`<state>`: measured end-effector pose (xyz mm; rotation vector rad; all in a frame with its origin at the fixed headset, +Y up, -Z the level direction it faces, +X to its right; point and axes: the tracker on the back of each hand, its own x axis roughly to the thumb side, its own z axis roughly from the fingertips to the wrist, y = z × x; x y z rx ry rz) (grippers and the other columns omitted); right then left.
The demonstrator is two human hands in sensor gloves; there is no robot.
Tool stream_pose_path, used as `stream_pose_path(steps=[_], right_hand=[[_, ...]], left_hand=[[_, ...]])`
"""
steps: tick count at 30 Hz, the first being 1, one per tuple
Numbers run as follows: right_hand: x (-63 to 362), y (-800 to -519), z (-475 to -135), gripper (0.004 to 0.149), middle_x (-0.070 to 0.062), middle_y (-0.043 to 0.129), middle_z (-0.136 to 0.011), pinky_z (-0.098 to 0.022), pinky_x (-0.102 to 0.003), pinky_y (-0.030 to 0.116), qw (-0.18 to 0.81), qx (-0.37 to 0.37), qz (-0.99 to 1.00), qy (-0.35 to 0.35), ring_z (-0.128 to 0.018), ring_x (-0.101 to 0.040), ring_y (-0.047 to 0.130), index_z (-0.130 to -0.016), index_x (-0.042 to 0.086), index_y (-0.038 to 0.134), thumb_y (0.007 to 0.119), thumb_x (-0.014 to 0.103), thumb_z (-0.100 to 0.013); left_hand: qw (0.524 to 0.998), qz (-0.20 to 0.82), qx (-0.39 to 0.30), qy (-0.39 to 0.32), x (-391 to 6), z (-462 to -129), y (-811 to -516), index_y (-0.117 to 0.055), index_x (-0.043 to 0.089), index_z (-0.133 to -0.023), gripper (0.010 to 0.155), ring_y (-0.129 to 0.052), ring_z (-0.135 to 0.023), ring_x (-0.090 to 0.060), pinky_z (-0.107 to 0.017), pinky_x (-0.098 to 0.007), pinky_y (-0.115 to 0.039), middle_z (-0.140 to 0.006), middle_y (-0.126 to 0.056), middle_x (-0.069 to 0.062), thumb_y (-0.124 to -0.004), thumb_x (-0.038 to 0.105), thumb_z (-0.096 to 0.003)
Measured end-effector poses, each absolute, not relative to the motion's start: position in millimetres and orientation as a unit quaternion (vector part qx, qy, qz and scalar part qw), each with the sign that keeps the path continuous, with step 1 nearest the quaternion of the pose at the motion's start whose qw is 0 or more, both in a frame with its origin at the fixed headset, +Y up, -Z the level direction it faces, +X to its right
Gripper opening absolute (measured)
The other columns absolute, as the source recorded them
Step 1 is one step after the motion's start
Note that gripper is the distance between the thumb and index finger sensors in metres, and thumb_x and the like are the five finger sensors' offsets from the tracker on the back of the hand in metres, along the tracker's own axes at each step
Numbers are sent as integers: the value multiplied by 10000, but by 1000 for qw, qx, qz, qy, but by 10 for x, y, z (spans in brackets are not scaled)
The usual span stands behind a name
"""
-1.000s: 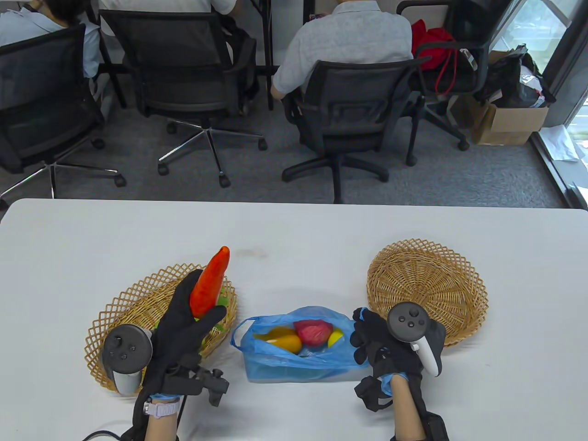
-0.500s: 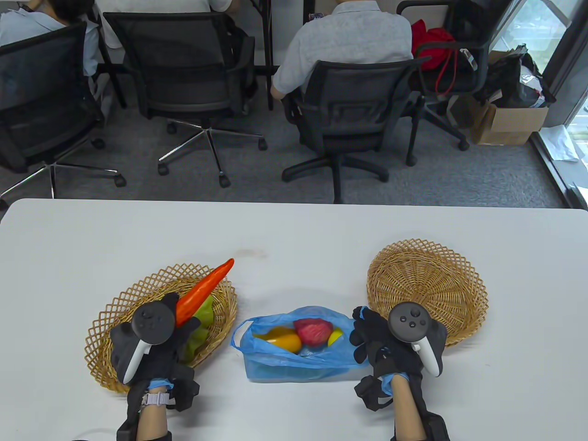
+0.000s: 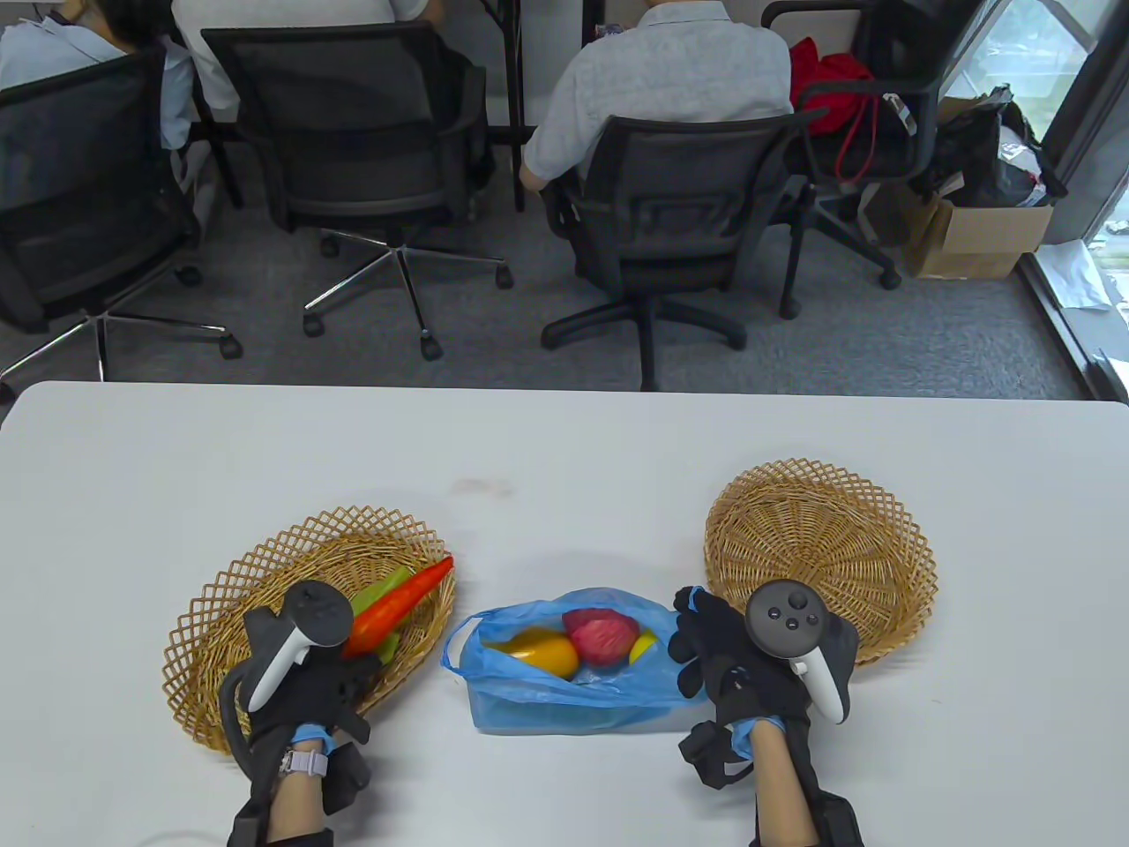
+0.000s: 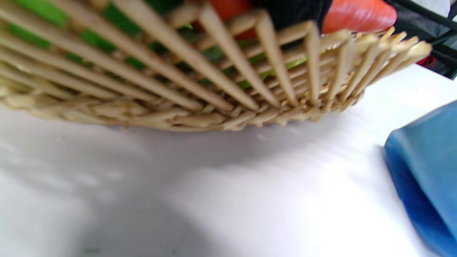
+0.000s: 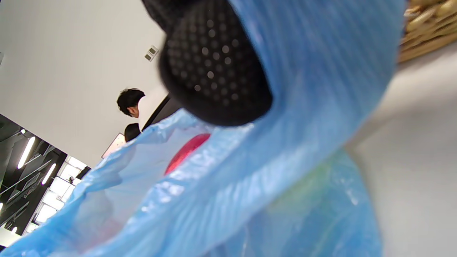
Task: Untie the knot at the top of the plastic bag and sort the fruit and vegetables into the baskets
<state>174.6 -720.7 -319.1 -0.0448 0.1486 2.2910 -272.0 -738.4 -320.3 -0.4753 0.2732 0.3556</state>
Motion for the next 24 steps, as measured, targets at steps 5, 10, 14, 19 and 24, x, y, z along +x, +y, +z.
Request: stream_pose_path(steps=[5, 10, 14, 19, 24], right_hand=[[1736, -7206, -3194, 465, -239, 949, -663, -320, -404, 870, 411, -16, 910, 58, -276, -89, 973, -1027, -17, 668, 659, 186, -609], [1712, -7189, -3193, 467, -238, 950, -662, -318, -403, 870, 410, -10, 910, 54, -273, -87, 973, -1027, -20, 668, 659, 188, -609], [1681, -7177, -3192, 466, -239, 952, -661, -316, -402, 870, 409, -5, 911, 52, -269, -88, 973, -1026, -19, 669, 660, 188, -609], [1659, -7168, -3190, 466, -236, 955, -655, -309, -394, 873, 409, 0, 911, 49, -257, -78, 970, -1025, -19, 671, 661, 190, -609], [1648, -7165, -3190, 465, -234, 956, -654, -306, -391, 873, 410, 5, 911, 48, -252, -75, 969, -1024, -18, 672, 661, 191, -609]], left_hand=[[955, 181, -198, 129, -2679, -3186, -7282, -303, 125, -1212, 816, -374, -1053, -632, -728, -757, -357, -1208, -359, -322, -712, 444, -582], [972, 194, -97, 93, -2506, -3131, -7012, -331, 125, -1209, 783, -413, -1054, -618, -732, -748, -386, -1205, -401, -304, -684, 451, -591], [979, 202, -1, 37, -2281, -3051, -6761, -411, 150, -1197, 717, -504, -1059, -572, -745, -716, -459, -1195, -500, -255, -663, 448, -596], [975, 198, 86, -53, -1915, -2892, -6497, -535, 194, -1160, 631, -688, -1028, -471, -747, -647, -586, -1140, -678, -151, -669, 432, -591], [966, 193, 87, -151, -1510, -2750, -6397, -565, 210, -1148, 613, -742, -1011, -428, -743, -614, -630, -1120, -723, -107, -666, 441, -590]])
